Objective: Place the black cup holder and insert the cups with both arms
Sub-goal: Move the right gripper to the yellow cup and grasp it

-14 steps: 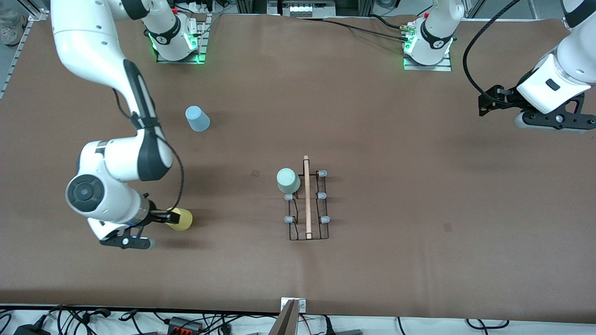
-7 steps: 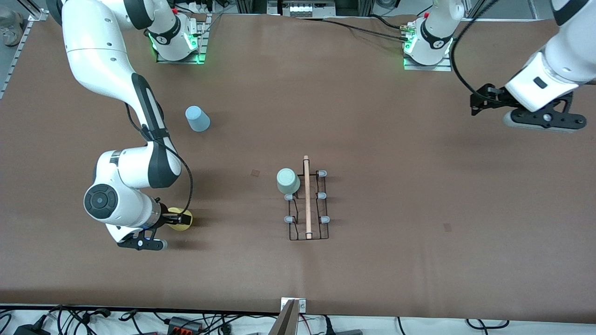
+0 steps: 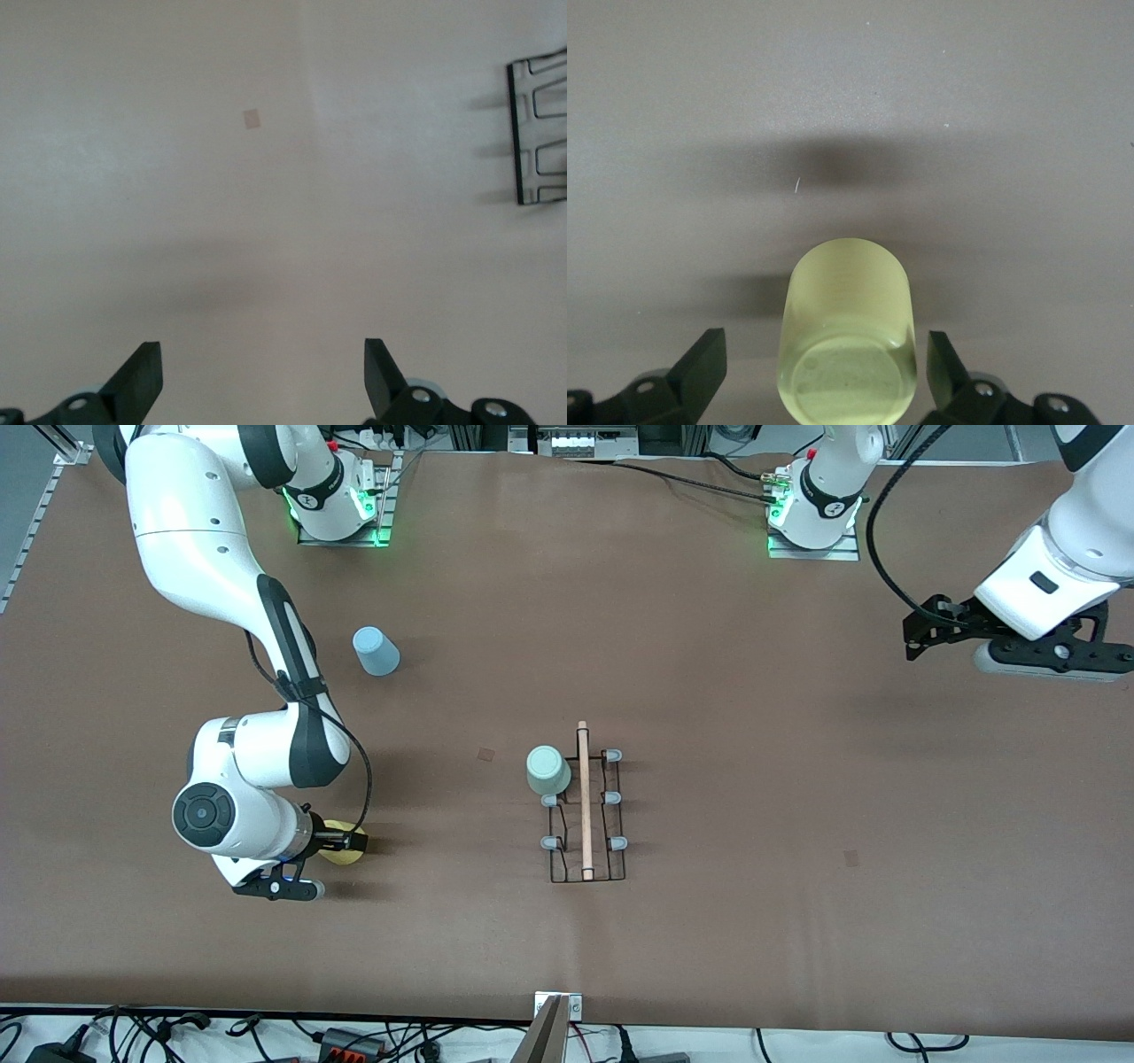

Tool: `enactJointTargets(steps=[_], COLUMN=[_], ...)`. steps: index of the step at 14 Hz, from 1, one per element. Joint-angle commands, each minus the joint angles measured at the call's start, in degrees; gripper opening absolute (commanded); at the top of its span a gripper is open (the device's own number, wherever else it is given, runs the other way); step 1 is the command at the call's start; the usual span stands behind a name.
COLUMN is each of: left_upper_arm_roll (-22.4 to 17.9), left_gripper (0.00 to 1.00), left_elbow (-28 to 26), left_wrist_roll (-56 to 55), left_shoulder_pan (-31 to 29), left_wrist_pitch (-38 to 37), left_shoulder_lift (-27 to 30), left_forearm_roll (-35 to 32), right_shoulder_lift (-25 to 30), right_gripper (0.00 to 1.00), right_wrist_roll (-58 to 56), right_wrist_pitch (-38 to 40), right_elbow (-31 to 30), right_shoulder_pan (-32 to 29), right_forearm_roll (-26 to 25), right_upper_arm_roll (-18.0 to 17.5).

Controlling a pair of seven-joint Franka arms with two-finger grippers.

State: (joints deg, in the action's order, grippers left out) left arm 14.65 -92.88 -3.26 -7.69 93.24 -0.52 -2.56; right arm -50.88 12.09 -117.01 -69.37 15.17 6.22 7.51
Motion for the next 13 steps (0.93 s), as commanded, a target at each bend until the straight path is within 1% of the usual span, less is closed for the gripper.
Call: enactJointTargets(steps=[1,2,3,4,5,7,9,10,12,13], left_upper_arm_roll=[0.12,0.12,0.21,0.21,0.29,0.56,0.82,0.91,0.56,0.39], left_gripper=[1.0,1.0,1.0,1.0,1.0,1.0,1.0,1.0,1.0,1.0], left_elbow=[0.6,-0.54,-0.46,-0.46,-0.55,-0.46,-0.46,-0.37,-0.37,-0.37], left_wrist_roll=[-0.34,-0.34,-0.43,-0.95,-0.96,-0.87,-1.3,-1.31,-0.61,-0.43], left_shoulder_pan=[-2.85,-3.73,-4.43,-4.44,-4.52,-4.53,-4.44,-4.44,-4.61,-4.79], left_wrist_pitch=[1.51,1.51,1.6,1.51,1.34,1.25,1.25,1.16,1.16,1.07], left_shoulder_lift=[-0.89,-0.63,-0.63,-0.54,-0.54,-0.54,-0.45,-0.45,-0.45,-0.45], left_forearm_roll=[1.5,1.59,1.59,1.59,1.68,1.68,1.68,1.68,1.68,1.76], right_shoulder_lift=[-0.01,-0.01,-0.01,0.08,0.26,0.69,2.62,4.28,4.83,4.83], right_gripper=[0.96,0.62,0.42,0.3,0.22,0.16,0.16,0.16,0.16,0.17], right_wrist_roll=[-1.37,-1.54,-1.98,-2.59,-3.73,-5.14,-5.15,-5.15,-3.93,-2.79], right_wrist_pitch=[0.2,0.2,0.29,0.55,1.07,3.53,4.68,4.68,3.64,2.93], right_elbow=[-0.07,-0.07,-0.07,-0.07,-0.07,0.54,1.42,3.08,7.29,9.67], right_shoulder_pan=[-0.32,-0.41,-0.41,-0.41,-0.67,-0.67,-0.23,-0.23,-0.14,0.38], right_forearm_roll=[0.81,0.81,0.81,0.9,1.07,1.6,1.69,1.6,1.51,1.51], right_upper_arm_roll=[-0.22,-0.22,-0.22,-0.22,-0.22,-0.39,-1.35,-3.19,-7.75,-8.73])
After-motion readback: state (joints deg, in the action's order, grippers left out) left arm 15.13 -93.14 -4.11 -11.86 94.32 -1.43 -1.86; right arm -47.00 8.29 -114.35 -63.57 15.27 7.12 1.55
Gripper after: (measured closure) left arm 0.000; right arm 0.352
